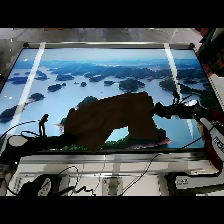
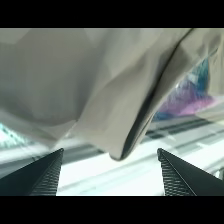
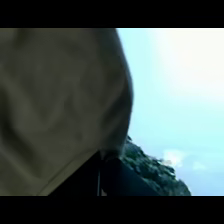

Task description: Fold the clothes and pants, and hang the long-sleeved shirts on hangers.

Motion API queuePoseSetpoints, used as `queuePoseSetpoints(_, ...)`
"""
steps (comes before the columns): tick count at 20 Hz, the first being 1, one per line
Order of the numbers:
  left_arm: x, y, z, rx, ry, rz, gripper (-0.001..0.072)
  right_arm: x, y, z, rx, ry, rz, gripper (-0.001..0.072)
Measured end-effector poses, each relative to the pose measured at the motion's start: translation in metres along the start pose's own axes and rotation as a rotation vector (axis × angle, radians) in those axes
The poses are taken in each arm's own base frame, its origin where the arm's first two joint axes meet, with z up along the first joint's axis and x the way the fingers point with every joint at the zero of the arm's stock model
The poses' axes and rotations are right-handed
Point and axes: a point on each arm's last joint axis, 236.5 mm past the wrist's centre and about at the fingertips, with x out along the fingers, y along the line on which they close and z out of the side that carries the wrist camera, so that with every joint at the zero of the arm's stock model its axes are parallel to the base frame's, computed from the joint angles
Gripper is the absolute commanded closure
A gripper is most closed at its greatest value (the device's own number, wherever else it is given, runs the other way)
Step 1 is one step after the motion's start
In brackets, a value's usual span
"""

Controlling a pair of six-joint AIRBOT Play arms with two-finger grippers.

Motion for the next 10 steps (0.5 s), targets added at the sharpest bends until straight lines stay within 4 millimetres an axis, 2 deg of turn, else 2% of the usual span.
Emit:
queuePoseSetpoints(4,0.011,0.006,-0.028,-0.056,0.072,-0.019,0.0033,-0.013,0.018,0.013,-0.071,-0.026,0.029,0.0697)
queuePoseSetpoints(6,0.017,0.007,-0.039,-0.095,0.091,-0.039,0.0033,-0.016,0.023,0.013,-0.086,-0.023,0.038,0.0697)
queuePoseSetpoints(10,0.03,0.012,-0.039,-0.129,0.053,-0.04,0.0034,-0.018,0.026,0.015,-0.097,-0.026,0.044,0.0697)
